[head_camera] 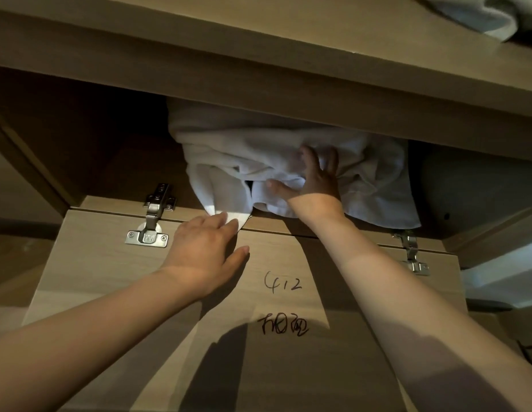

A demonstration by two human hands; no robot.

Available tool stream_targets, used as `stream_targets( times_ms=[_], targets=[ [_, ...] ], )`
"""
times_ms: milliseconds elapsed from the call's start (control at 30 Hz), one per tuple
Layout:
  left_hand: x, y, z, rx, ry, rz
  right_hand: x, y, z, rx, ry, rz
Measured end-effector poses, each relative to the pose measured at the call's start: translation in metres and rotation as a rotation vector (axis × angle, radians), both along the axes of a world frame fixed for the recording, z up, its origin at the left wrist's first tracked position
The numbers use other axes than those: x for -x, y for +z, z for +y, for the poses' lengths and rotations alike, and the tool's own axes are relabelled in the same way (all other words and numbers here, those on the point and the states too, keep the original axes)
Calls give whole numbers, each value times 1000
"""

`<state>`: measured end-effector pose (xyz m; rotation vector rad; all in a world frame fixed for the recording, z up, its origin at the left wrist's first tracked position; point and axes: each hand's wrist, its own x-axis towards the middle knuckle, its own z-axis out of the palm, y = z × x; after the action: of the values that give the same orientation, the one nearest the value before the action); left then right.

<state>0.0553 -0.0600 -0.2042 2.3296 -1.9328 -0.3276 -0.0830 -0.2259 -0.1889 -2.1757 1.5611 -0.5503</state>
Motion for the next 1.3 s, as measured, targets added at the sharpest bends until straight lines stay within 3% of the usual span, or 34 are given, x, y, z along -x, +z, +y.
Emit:
stream_targets(
  times_ms=[233, 433, 667, 833, 1033, 1300],
  targets=[
    [3, -2, 0, -7, 13, -62, -21, -15, 5, 123, -174, -130],
    [0, -4, -1, 9, 14, -60, -10, -23, 4, 148, -127, -250],
    [3, -5, 4, 3, 15, -37, 6, -17, 4, 132, -46, -174],
    [2, 4, 10, 45, -7, 156, 13, -6, 15, 119, -18, -145],
    [8, 30, 19, 301, 126, 387, 45, 8, 46, 116, 64, -82],
    [30, 37, 28, 195, 428, 745, 80, 15, 105, 37, 60, -155]
  ],
)
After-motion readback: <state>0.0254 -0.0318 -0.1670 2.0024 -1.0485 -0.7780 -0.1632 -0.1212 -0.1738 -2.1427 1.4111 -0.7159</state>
